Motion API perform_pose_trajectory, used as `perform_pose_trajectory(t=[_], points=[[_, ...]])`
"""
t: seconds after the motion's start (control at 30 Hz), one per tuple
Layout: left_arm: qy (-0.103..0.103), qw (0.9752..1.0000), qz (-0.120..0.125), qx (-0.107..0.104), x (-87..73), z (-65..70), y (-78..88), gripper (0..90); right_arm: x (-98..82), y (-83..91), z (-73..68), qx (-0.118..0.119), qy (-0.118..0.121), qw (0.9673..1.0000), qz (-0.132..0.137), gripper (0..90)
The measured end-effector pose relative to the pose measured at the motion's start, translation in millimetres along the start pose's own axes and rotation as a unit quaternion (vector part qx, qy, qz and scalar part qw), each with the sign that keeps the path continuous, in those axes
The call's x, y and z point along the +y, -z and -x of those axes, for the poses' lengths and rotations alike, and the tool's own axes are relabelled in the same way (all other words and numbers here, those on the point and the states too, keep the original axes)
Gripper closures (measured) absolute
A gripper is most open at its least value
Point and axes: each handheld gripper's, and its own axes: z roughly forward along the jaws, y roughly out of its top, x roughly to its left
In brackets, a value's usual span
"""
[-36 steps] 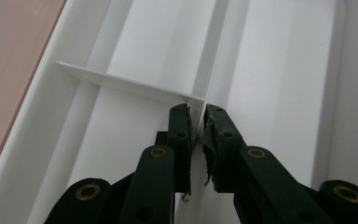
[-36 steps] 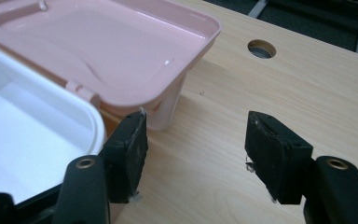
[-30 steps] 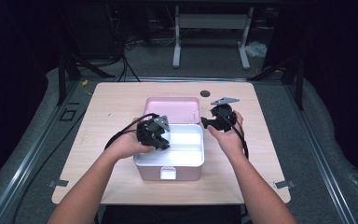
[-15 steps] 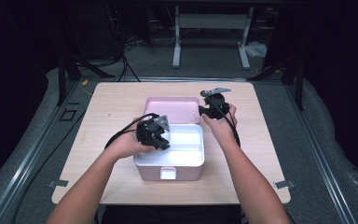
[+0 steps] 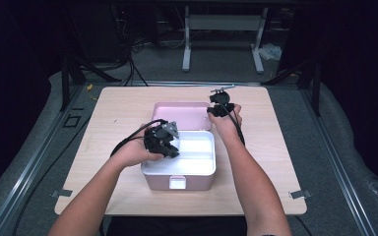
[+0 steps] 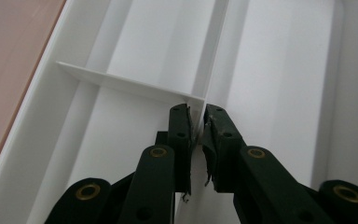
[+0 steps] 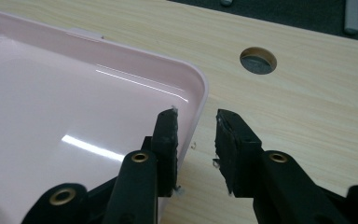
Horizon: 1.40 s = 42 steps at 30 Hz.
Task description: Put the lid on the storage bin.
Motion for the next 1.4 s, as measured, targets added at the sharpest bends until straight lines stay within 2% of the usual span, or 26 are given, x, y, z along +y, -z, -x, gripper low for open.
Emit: perform_pose_trajectory(t=[0.03, 0.3, 0.6, 0.63, 0.7, 0.73, 0.8, 1.1, 1.13, 1.4], points=[[0.0, 1.0, 0.0, 0.0, -0.1, -0.1, 0.1, 81.0, 0.1, -2.0, 0.3, -0.006, -0.003, 1.0, -0.002, 69.6], [0.001, 1.0, 0.001, 0.0, -0.1, 0.1, 0.0, 81.0, -0.2, -10.7, 5.3, 0.016, -0.042, 0.9989, -0.011, 71.9], [0.0, 1.0, 0.003, -0.002, -0.5, -0.3, -0.2, 81.2, -0.9, -20.2, 2.6, 0.024, -0.049, 0.9982, -0.025, 74.8], [-0.001, 1.0, 0.003, -0.002, -0.5, -0.3, -0.1, 81.2, -0.8, -20.2, 3.2, 0.031, -0.047, 0.9979, -0.033, 74.8], [0.0, 1.0, 0.003, -0.002, -0.5, -0.3, -0.1, 81.2, -1.1, -22.2, 2.2, 0.021, -0.049, 0.9982, -0.028, 74.8], [-0.001, 1.0, 0.003, -0.002, -0.5, -0.3, -0.1, 81.2, -0.7, -21.5, 3.1, 0.03, -0.05, 0.9977, -0.034, 74.8], [-0.001, 1.0, 0.003, -0.001, -0.5, -0.2, -0.1, 81.2, -1.0, -23.2, 2.9, 0.024, -0.053, 0.998, -0.025, 74.9], [0.0, 1.0, 0.003, -0.002, -0.5, -0.5, -0.1, 81.2, -1.1, -24.1, 4.9, 0.027, -0.072, 0.9967, -0.027, 76.5], [0.0, 1.0, 0.003, -0.002, -0.5, -0.5, -0.2, 81.2, -0.5, -22.6, 5.6, 0.038, -0.073, 0.996, -0.035, 76.6], [0.0, 1.0, 0.003, -0.004, -0.6, -1.0, -0.1, 81.3, 0.7, -21.5, 4.5, 0.029, -0.079, 0.9961, -0.023, 77.6]])
